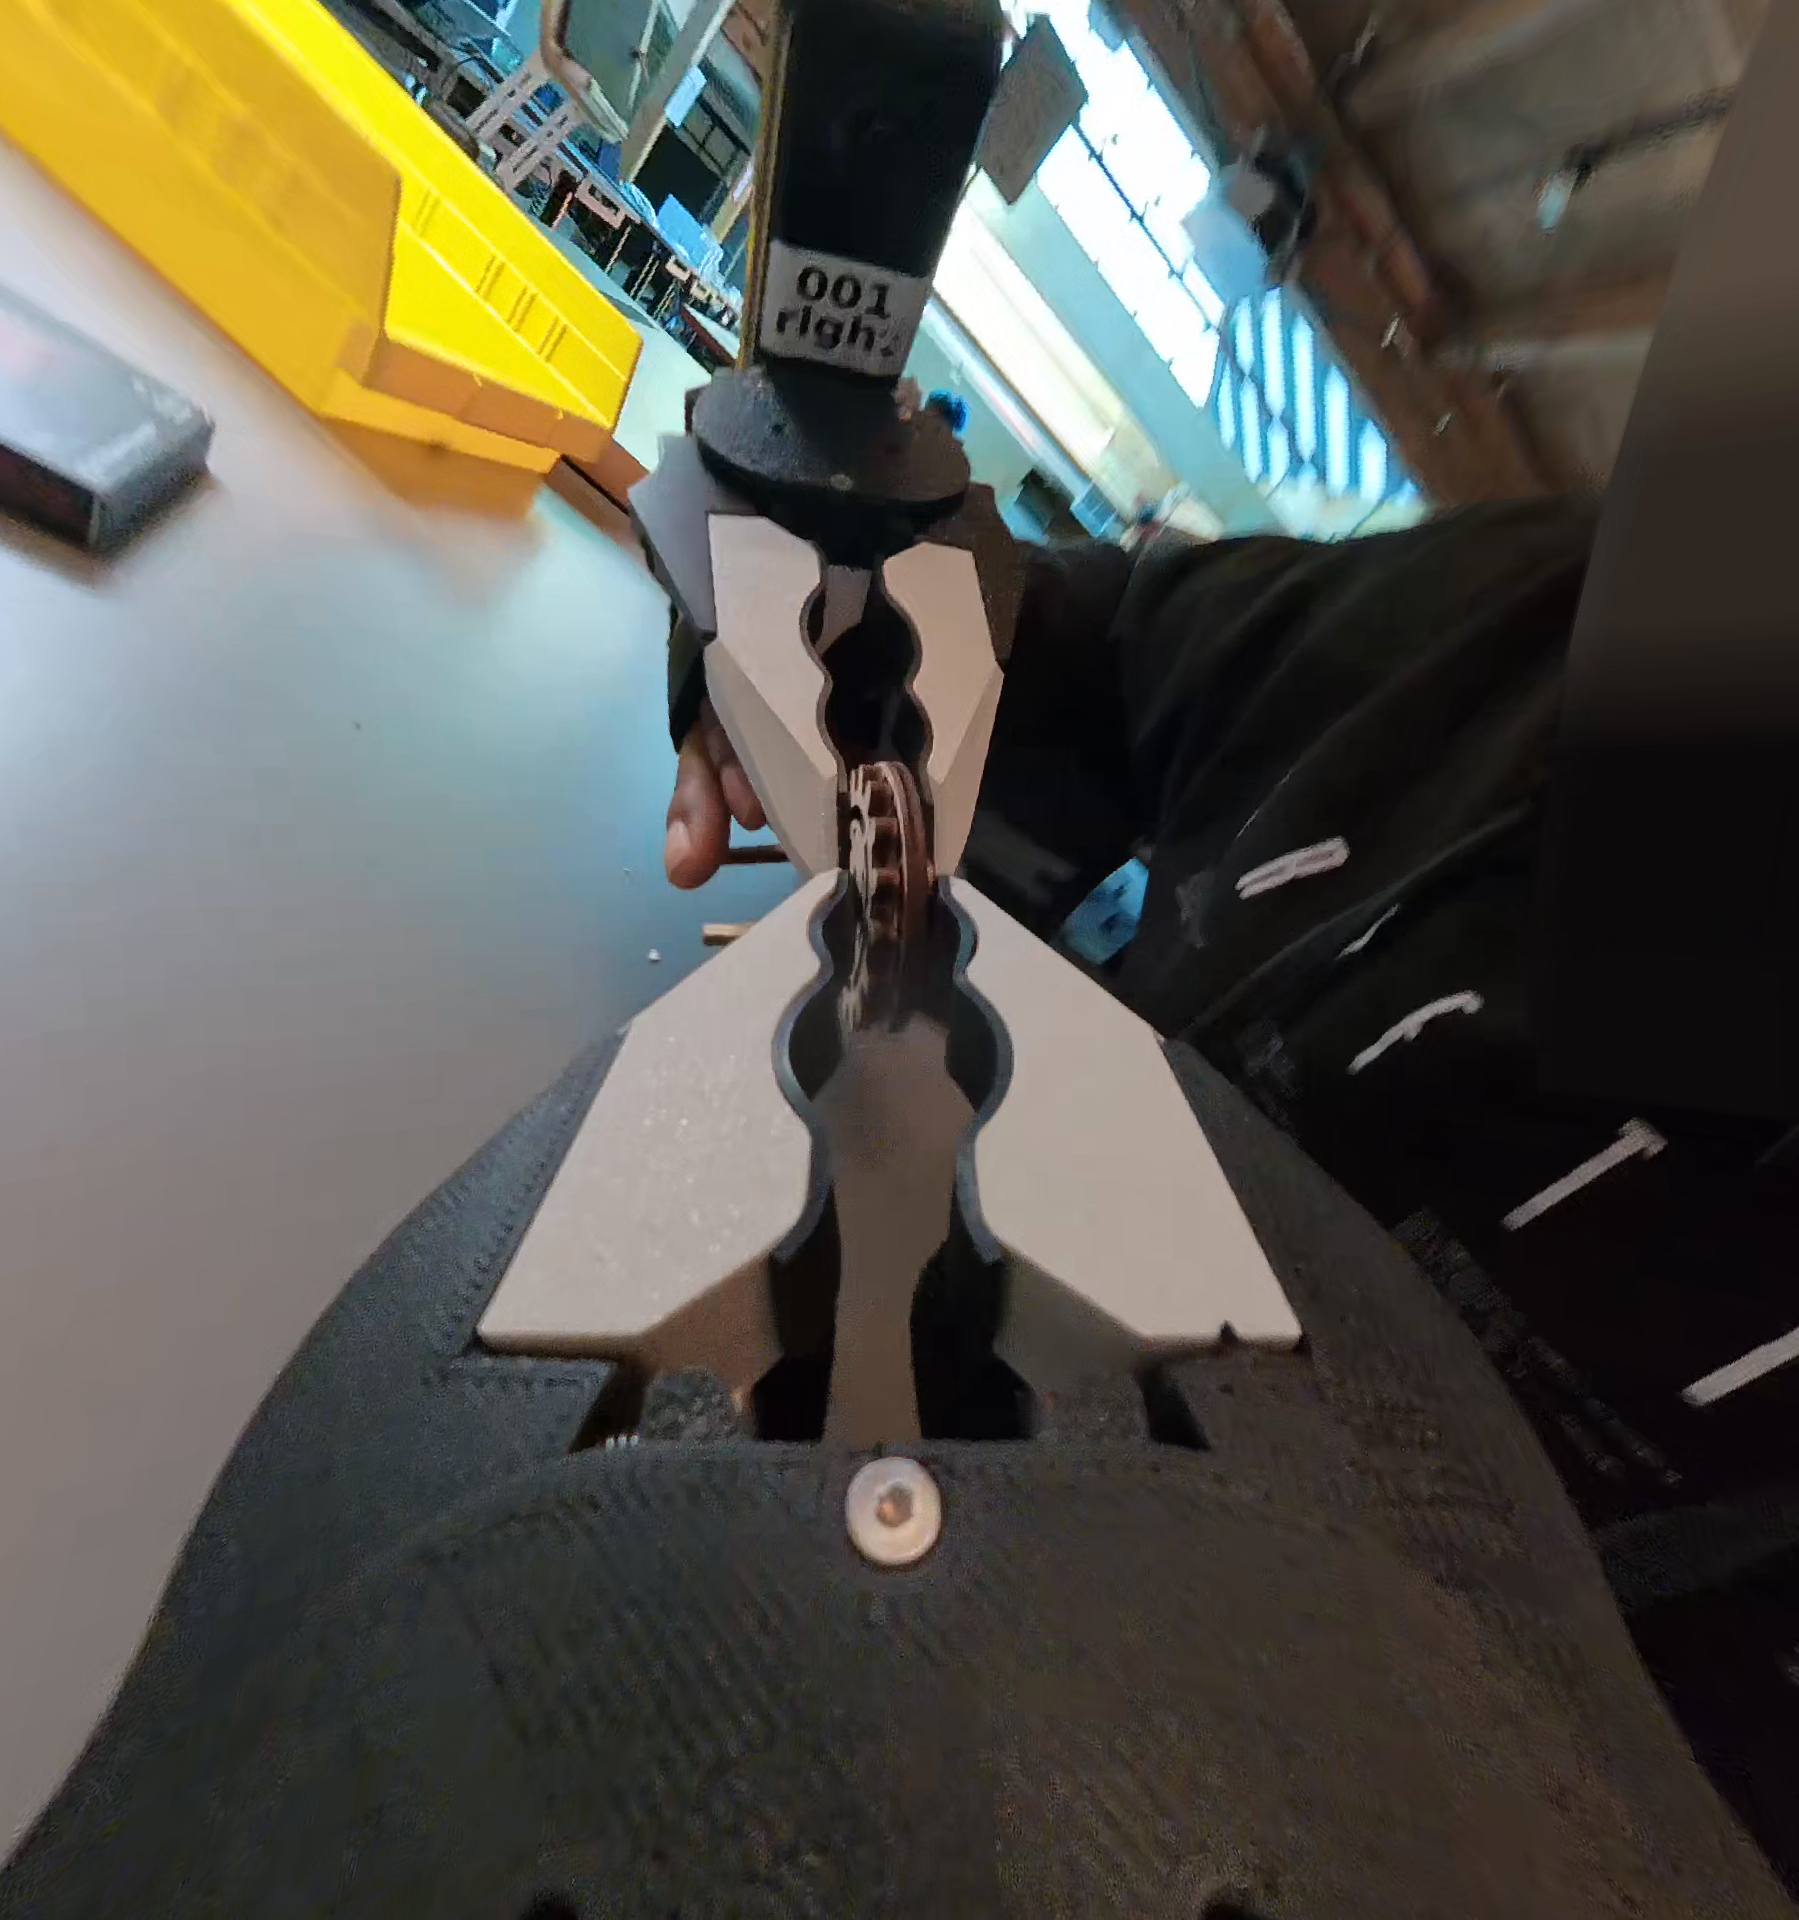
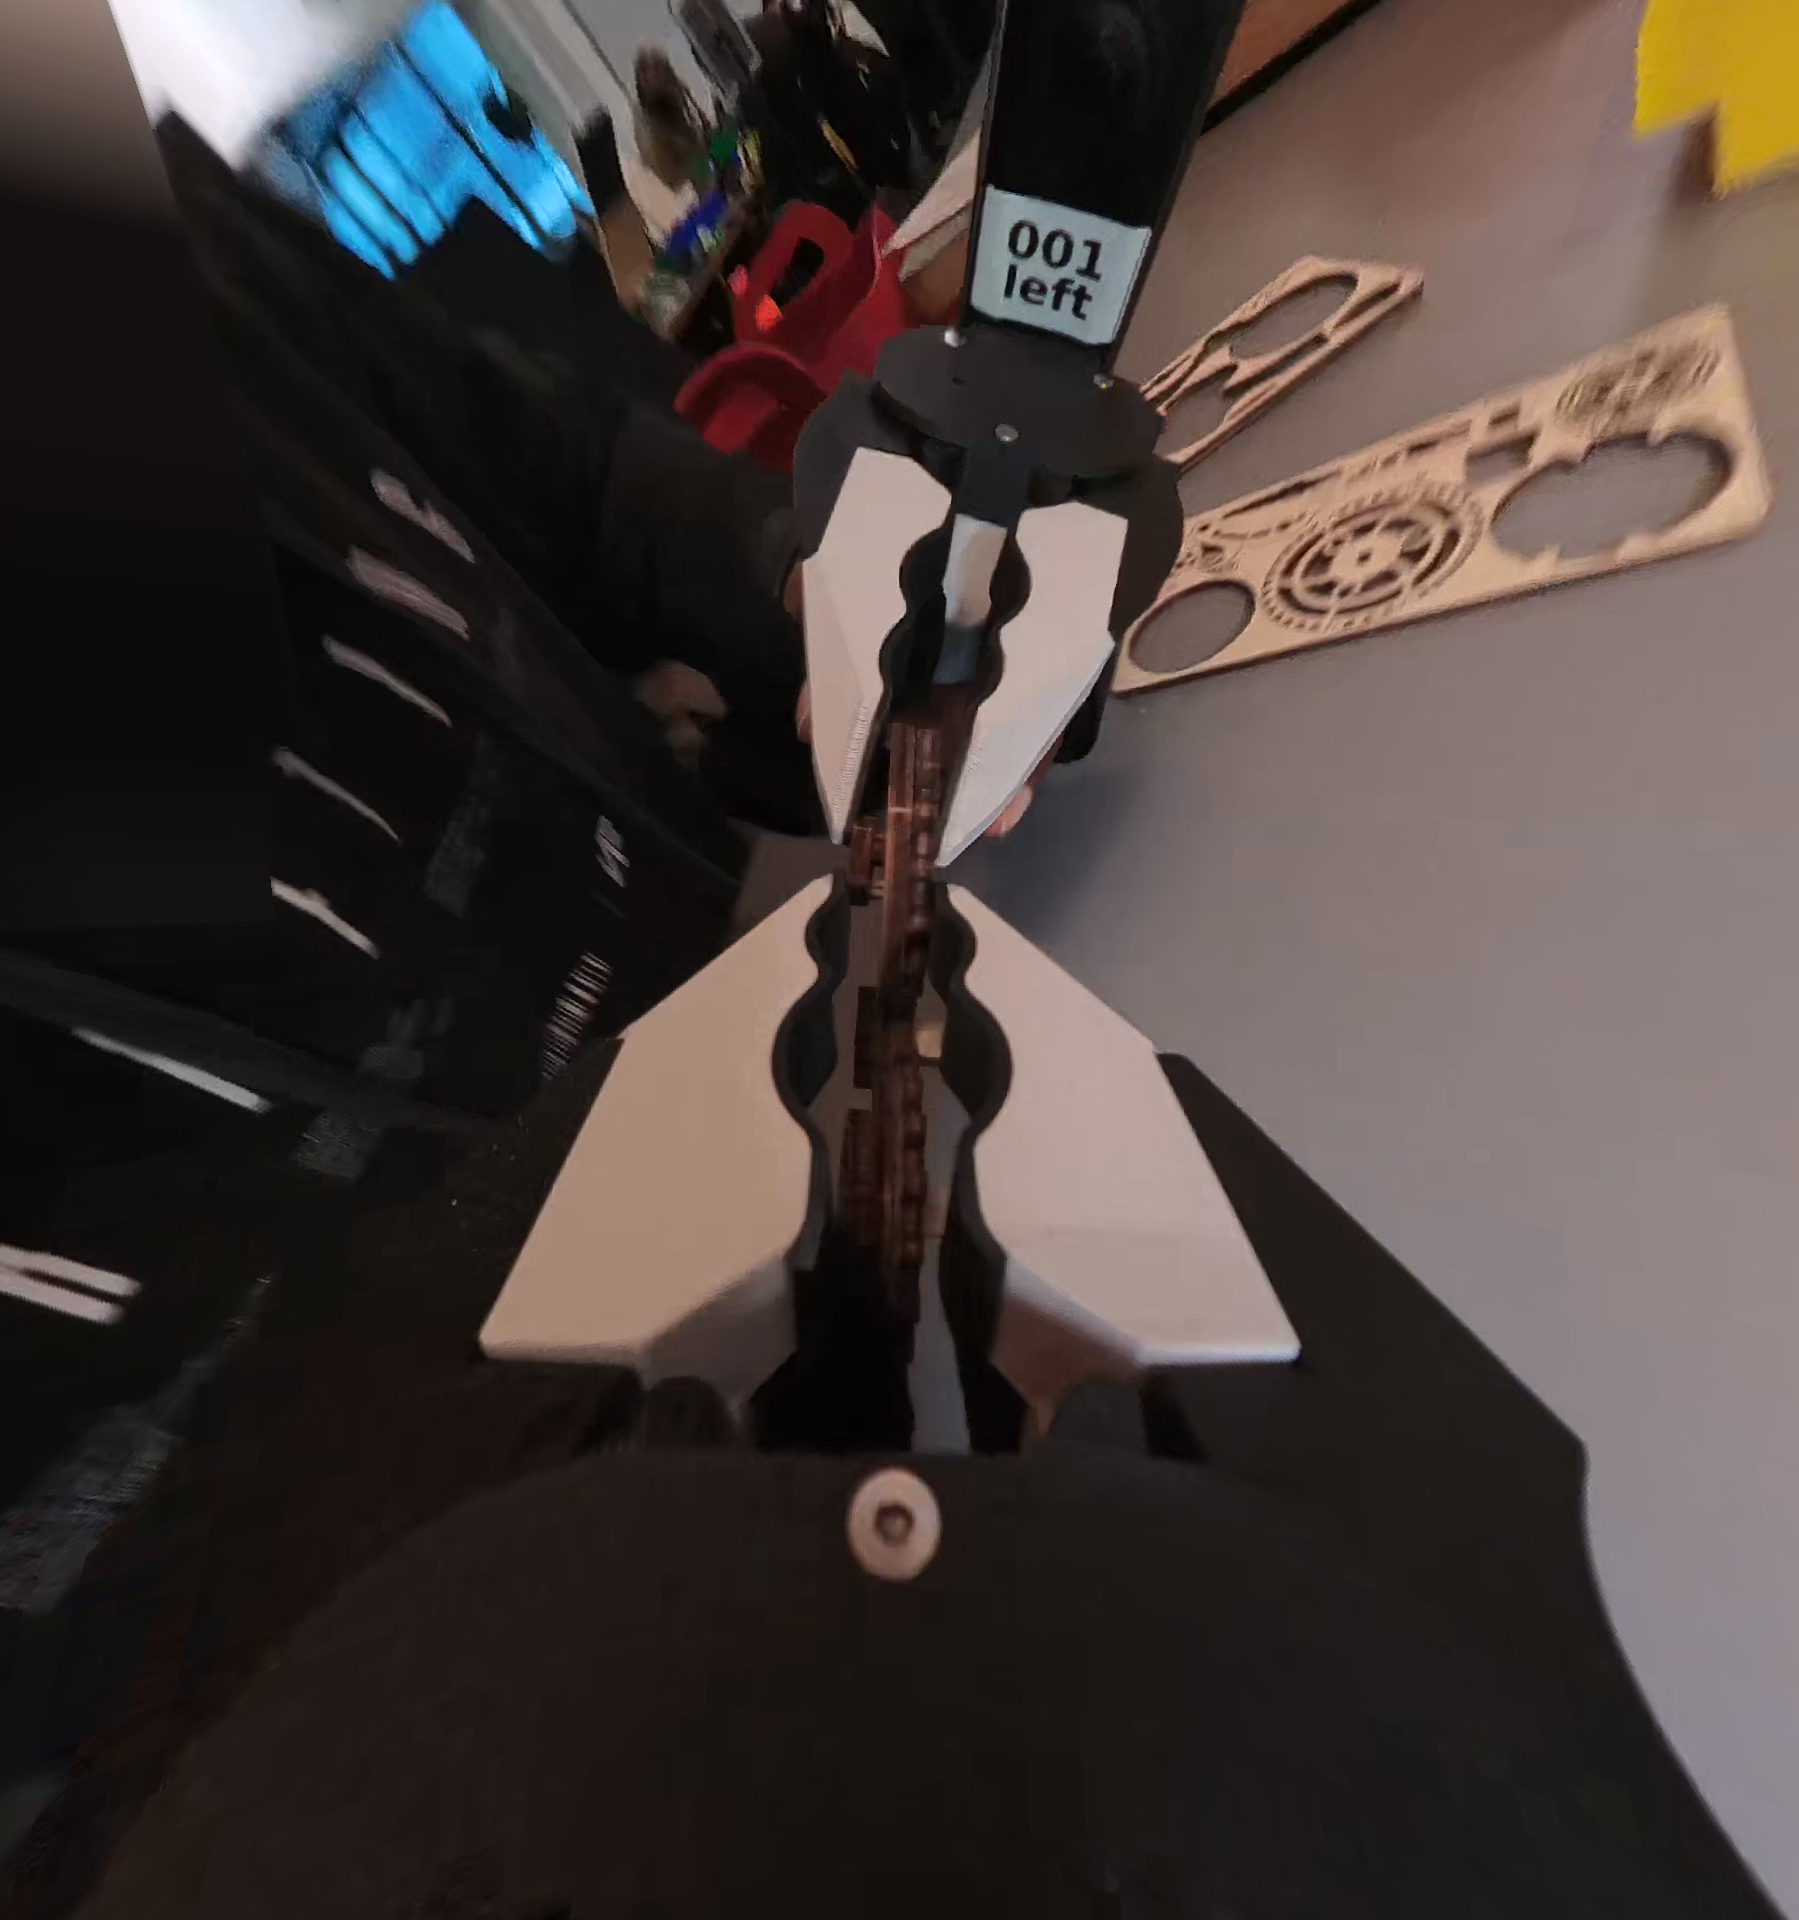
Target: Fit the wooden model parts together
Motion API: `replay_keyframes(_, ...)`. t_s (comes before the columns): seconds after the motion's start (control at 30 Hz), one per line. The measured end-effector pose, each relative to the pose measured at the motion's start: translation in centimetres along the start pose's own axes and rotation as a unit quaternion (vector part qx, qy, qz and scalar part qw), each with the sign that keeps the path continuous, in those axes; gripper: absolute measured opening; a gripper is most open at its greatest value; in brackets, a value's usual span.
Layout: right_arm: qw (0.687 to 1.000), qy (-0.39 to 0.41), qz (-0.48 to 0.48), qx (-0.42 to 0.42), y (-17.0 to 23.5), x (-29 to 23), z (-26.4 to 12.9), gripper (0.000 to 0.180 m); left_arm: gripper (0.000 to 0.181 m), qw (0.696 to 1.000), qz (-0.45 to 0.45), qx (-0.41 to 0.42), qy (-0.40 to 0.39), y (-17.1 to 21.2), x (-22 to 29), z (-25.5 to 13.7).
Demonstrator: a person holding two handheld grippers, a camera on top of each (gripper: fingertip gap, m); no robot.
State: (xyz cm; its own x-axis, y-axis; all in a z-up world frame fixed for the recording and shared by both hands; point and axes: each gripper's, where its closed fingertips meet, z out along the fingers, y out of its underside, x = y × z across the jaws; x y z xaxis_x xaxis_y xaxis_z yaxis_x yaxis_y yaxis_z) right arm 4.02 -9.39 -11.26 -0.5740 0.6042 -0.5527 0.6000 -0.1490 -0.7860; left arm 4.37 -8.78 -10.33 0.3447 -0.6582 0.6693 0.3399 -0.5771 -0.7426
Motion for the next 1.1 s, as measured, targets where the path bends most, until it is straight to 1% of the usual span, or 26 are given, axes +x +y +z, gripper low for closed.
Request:
replay_keyframes(0.03, 0.998, 0.020, -0.052, -0.014, 0.1, -0.1, 0.1, 0.012, 0.013, 0.999, 0.046, -0.011, -0.007, 0.1, 0.2, 0.0)
replay_keyframes(0.1, 0.993, 0.042, -0.112, -0.017, -0.2, -0.4, 0.2, 0.013, 0.013, 0.993, 0.119, -0.019, -0.020, 0.0, 0.6, -0.2)
replay_keyframes(0.17, 0.987, 0.061, -0.148, -0.017, -0.2, -0.4, 0.3, 0.013, 0.013, 0.985, 0.164, -0.041, -0.034, 0.3, 0.6, -0.2)
replay_keyframes(0.27, 0.968, 0.095, -0.228, -0.036, 0.5, -0.5, 0.7, 0.012, 0.012, 0.970, 0.229, -0.073, -0.043, 1.2, 0.8, -0.2)
replay_keyframes(0.37, 0.960, 0.109, -0.256, -0.034, 0.4, -1.0, 0.8, 0.012, 0.013, 0.972, 0.226, -0.063, -0.031, 1.1, 1.3, -0.2)
replay_keyframes(0.7, 0.955, 0.114, -0.272, -0.029, 0.3, -1.8, 0.7, 0.012, 0.014, 0.961, 0.264, -0.067, -0.038, 1.2, 2.2, 0.1)
replay_keyframes(0.8, 0.958, 0.109, -0.264, -0.020, 0.2, -1.9, 0.8, 0.012, 0.014, 0.959, 0.272, -0.062, -0.048, 1.0, 2.3, 0.1)
replay_keyframes(0.93, 0.959, 0.112, -0.259, -0.014, -0.1, -1.8, 0.7, 0.012, 0.014, 0.961, 0.264, -0.059, -0.054, 0.8, 2.3, 0.0)
replay_keyframes(1.1, 0.970, 0.103, -0.219, 0.002, -0.3, -1.8, 0.7, 0.012, 0.013, 0.975, 0.212, -0.032, -0.050, 0.4, 2.2, -0.1)
